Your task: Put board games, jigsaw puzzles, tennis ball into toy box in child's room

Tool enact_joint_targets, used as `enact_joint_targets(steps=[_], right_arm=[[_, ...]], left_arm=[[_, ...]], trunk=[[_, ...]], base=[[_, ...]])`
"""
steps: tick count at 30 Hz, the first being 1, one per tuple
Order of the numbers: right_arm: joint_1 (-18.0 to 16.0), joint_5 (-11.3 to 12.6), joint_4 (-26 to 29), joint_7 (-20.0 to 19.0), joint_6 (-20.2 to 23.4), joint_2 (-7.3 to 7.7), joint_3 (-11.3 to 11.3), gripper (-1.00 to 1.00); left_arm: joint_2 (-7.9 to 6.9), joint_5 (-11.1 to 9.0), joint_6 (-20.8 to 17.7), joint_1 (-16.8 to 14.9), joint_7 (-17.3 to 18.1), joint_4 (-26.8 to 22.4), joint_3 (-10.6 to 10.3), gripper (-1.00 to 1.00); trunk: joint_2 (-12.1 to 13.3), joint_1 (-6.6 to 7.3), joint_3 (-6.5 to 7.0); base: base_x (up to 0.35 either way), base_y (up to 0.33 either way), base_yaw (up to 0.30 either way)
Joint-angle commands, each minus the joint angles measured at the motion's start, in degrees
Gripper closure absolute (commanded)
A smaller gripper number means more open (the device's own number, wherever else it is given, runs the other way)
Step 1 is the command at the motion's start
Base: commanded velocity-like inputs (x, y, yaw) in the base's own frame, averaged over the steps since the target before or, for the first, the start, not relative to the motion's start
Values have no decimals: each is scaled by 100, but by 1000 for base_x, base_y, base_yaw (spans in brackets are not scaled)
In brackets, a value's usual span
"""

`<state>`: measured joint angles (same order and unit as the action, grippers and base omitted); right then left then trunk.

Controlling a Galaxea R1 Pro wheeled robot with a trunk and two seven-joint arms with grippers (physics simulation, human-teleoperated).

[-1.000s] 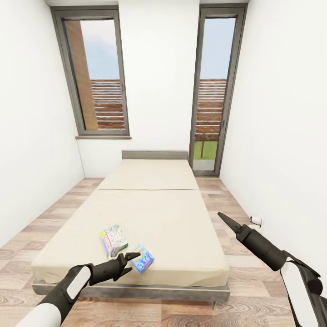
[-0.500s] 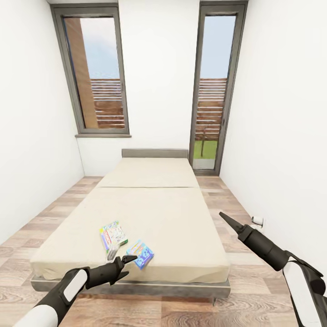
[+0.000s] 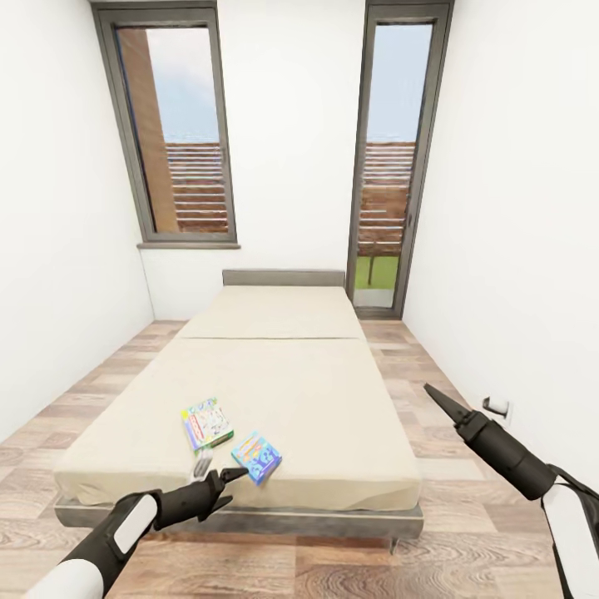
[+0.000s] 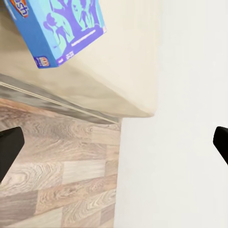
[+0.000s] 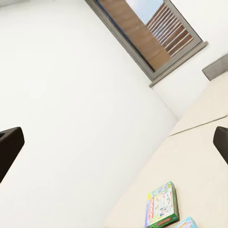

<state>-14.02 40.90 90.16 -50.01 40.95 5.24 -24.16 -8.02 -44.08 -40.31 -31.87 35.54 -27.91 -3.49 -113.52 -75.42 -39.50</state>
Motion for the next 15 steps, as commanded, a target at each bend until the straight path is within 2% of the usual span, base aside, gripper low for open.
enact_joint_targets(steps=[1,9,15], right_arm=[[-4,21,0,-49,32,-2,-10,-100],[-4,10,1,-252,13,-57,-11,-100],[-4,6,-5,-270,9,-65,-10,-100]], left_arm=[[-5,-49,-11,-4,0,0,-27,-100],[-42,-64,-16,-8,63,-3,-33,-100],[-172,-51,-42,-25,413,-4,-37,-100]], trunk=[[-44,-22,-24],[-365,-198,-168],[-606,-329,-276]], base=[[0,0,0],[0,0,0],[0,0,0]])
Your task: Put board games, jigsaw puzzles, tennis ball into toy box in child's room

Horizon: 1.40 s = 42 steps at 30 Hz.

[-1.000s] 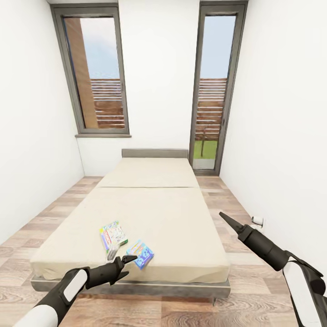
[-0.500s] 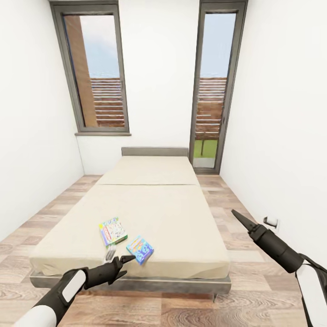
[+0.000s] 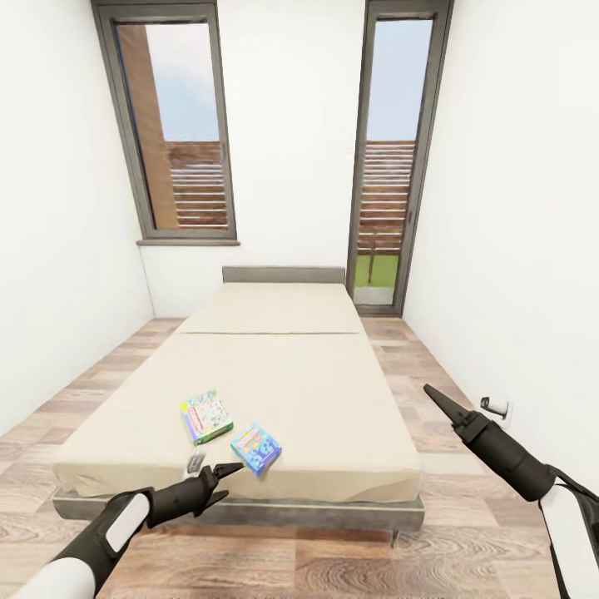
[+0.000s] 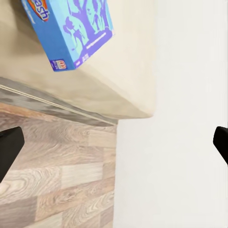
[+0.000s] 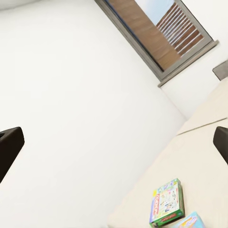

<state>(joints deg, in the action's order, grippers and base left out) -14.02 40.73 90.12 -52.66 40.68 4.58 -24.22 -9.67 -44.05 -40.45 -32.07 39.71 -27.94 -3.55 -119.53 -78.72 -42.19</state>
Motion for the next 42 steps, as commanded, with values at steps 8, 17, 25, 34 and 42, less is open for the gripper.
enact_joint_targets(steps=[8,17,25,34,42], right_arm=[[-4,23,-19,-7,29,-1,-4,-100],[-4,23,-20,-7,34,-1,-10,-100],[-4,16,-24,-7,16,-3,-7,-100],[-4,-26,-45,-5,-16,-12,-1,-100],[-3,-40,-47,8,-29,-18,8,-100]], left_arm=[[-206,-57,-41,-12,235,-1,-32,-100],[-231,-67,-34,-10,252,-1,-26,-100],[-204,-75,-18,-23,261,-120,-23,-100],[-198,-102,-60,-35,306,-441,-13,-100],[-201,-112,-74,-36,373,-456,-12,-100]], trunk=[[-325,-175,-150],[-686,-373,-312],[-1007,-549,-455],[-1247,-681,-563],[-1247,-681,-563]], base=[[0,0,0],[0,0,0],[0,0,0],[0,0,0],[0,0,0]])
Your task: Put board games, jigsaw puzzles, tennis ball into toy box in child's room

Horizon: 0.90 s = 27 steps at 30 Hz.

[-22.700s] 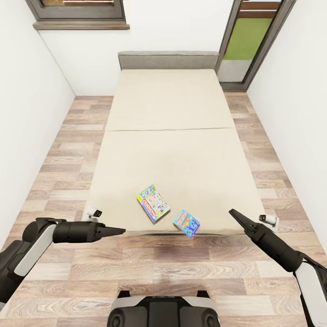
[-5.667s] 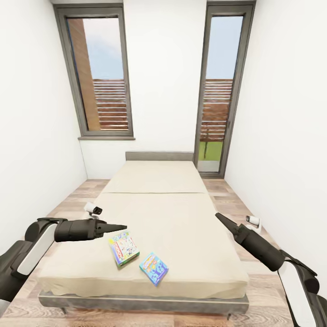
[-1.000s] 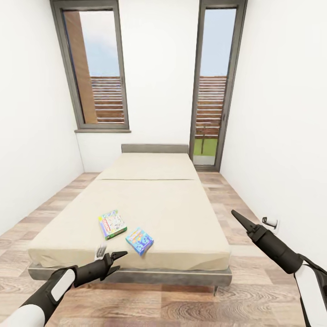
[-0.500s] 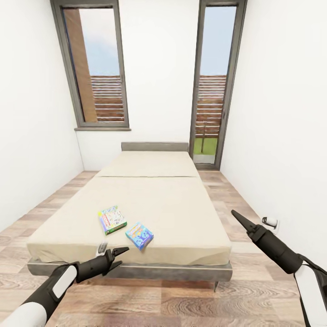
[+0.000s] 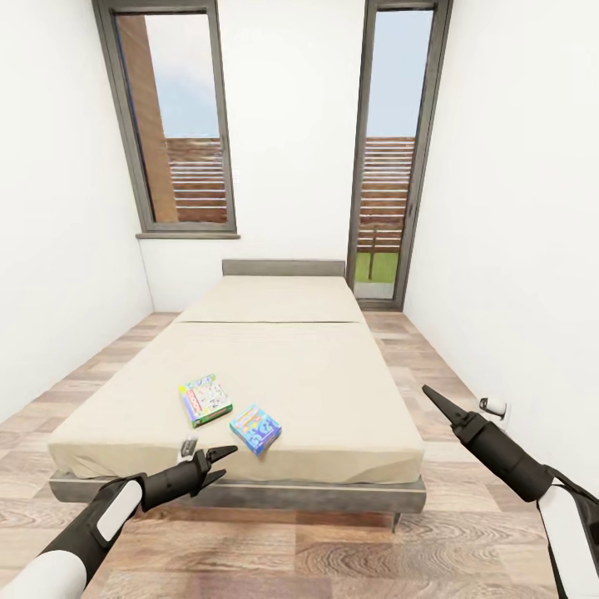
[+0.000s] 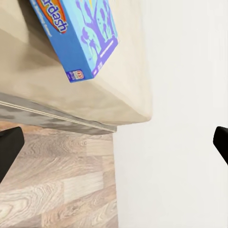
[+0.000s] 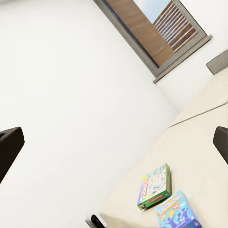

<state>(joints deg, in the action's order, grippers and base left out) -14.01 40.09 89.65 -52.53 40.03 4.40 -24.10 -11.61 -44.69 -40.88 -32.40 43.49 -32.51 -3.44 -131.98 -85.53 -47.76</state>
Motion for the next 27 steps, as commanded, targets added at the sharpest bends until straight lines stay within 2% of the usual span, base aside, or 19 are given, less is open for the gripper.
enact_joint_targets(steps=[1,10,27], right_arm=[[-4,21,0,-3,34,0,-4,-100],[-5,16,0,-3,34,-1,-5,-100],[-5,24,0,4,26,-1,9,-100]], left_arm=[[-7,-48,-33,-4,-2,0,-21,-100],[-7,-57,-31,-4,-6,-1,-25,-100],[-2,-49,-31,-4,0,-1,-31,-100]], trunk=[[-3,1,-6],[-3,1,-6],[-3,1,-6]], base=[[15,0,0],[191,24,0],[105,25,0]])
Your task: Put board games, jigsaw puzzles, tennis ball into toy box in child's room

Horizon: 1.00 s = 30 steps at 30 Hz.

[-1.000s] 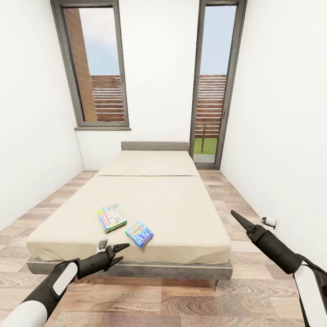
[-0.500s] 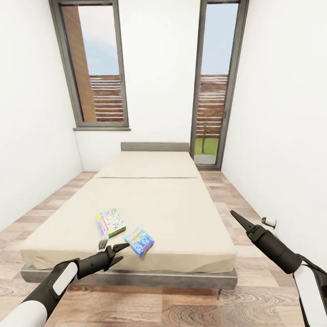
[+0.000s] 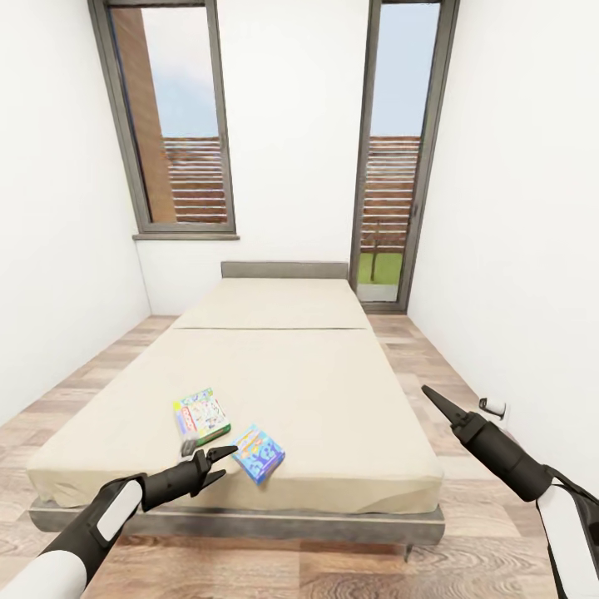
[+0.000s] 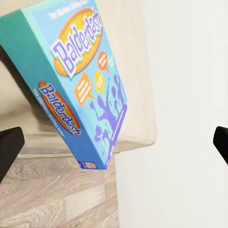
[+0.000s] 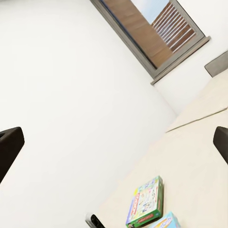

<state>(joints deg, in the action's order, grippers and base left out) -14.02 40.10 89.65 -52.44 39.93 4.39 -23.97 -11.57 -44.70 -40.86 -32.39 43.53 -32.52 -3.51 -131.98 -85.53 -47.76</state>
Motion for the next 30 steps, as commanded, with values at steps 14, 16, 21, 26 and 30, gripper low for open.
enact_joint_targets(steps=[14,16,21,26,30], right_arm=[[-4,24,0,-11,41,0,-11,-100],[-4,24,0,-11,41,0,-11,-100],[-4,24,0,-11,41,0,-11,-100],[-4,24,0,-11,41,0,-11,-100],[-4,24,0,-11,41,0,-11,-100]], left_arm=[[3,-47,-36,-4,-11,0,-27,-100],[4,-47,-36,-4,-11,0,-27,-100],[25,-47,-36,-4,-11,0,-27,-100],[46,-47,-36,-4,-17,0,-27,-100],[83,-43,-36,-4,-21,0,-27,-100]], trunk=[[-283,-153,-132],[-363,-197,-168],[-564,-307,-257],[-644,-351,-293],[-644,-351,-293]], base=[[10,3,0],[0,0,0],[0,0,0],[0,0,0],[0,0,0]])
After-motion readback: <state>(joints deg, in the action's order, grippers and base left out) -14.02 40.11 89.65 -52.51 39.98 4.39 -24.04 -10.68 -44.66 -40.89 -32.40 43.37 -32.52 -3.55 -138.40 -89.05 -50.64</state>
